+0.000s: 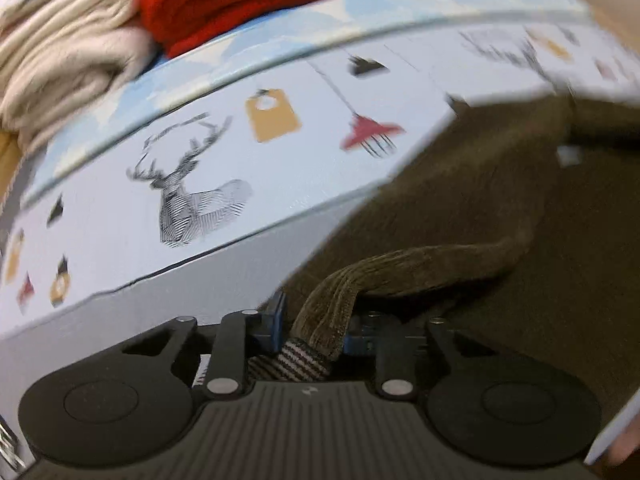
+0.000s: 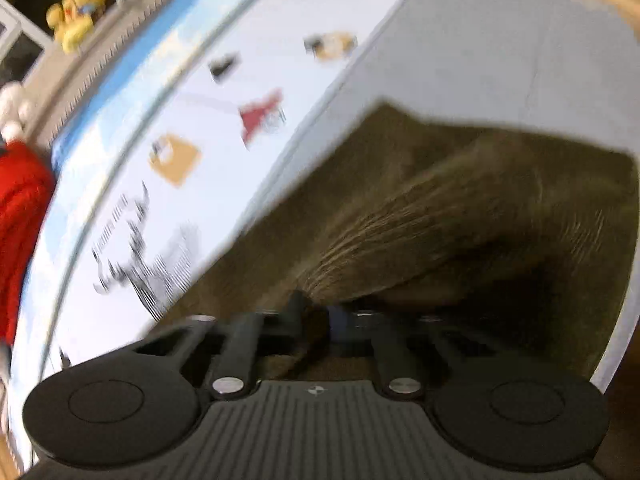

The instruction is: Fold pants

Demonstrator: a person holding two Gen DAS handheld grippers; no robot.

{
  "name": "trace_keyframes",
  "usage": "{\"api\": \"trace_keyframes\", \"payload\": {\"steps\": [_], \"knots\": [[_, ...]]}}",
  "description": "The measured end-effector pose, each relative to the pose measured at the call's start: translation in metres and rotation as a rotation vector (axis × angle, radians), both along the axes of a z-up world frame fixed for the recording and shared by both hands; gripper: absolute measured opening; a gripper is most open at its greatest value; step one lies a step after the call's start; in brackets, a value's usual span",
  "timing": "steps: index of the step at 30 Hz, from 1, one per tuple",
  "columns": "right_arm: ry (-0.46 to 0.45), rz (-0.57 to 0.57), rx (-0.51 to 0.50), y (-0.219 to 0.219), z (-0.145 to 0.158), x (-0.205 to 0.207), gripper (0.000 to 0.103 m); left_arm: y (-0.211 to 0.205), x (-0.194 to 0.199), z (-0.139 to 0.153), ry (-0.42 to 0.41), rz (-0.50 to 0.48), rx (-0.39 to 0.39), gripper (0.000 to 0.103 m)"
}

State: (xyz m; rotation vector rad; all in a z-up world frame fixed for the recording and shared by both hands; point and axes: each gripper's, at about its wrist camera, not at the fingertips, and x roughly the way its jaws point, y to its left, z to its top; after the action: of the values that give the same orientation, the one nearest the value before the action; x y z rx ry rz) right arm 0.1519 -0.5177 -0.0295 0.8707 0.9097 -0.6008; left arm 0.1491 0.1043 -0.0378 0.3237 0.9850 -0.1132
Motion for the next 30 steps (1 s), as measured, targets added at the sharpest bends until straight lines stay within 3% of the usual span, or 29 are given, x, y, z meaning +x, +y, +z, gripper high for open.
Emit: {"api": "trace_keyframes", "payload": {"steps": [3,6,8,9,10,12,16,21,25,27,30], "knots": [[-0.094,-0.035,-0.085,0.011,0.029,0.018,0.01,0.036,0.019,0.012,-0.053,0.186,-0.116,0.024],[-0.354,0.01,-0.11,0.017,0.046,0.051,0.01,0.085,0.037,0.022,-0.145,0.499,-0.187,0.024],[-0.554,0.122,-0.155,0.022,0.055,0.078,0.012,0.106,0.047,0.012,-0.089,0.633,-0.227,0.032],[-0.596,0.172,-0.167,0.023,0.055,0.088,0.021,0.108,0.05,0.005,-0.044,0.652,-0.23,0.035],[-0.583,0.211,-0.157,0.024,0.05,0.098,0.038,0.106,0.051,0.002,-0.031,0.646,-0.215,0.038],[-0.468,0.26,-0.158,0.02,0.04,0.109,0.05,0.098,0.055,0.006,-0.039,0.604,-0.164,0.056],[-0.349,0.213,-0.329,-0.016,0.036,0.101,0.051,0.099,0.056,0.012,-0.075,0.608,-0.127,0.059],[-0.179,0.143,-0.376,-0.093,0.0,0.06,0.057,0.109,0.045,0.014,-0.053,0.654,-0.154,0.059],[0.024,0.21,-0.394,-0.13,-0.051,0.028,0.057,0.104,0.042,0.016,-0.054,0.631,-0.112,0.059],[0.077,0.268,-0.398,-0.132,-0.07,0.013,0.058,0.102,0.042,0.016,-0.049,0.635,-0.117,0.059],[0.112,0.418,-0.443,-0.123,-0.088,0.008,0.067,0.094,0.044,0.015,-0.036,0.633,-0.127,0.06]]}}
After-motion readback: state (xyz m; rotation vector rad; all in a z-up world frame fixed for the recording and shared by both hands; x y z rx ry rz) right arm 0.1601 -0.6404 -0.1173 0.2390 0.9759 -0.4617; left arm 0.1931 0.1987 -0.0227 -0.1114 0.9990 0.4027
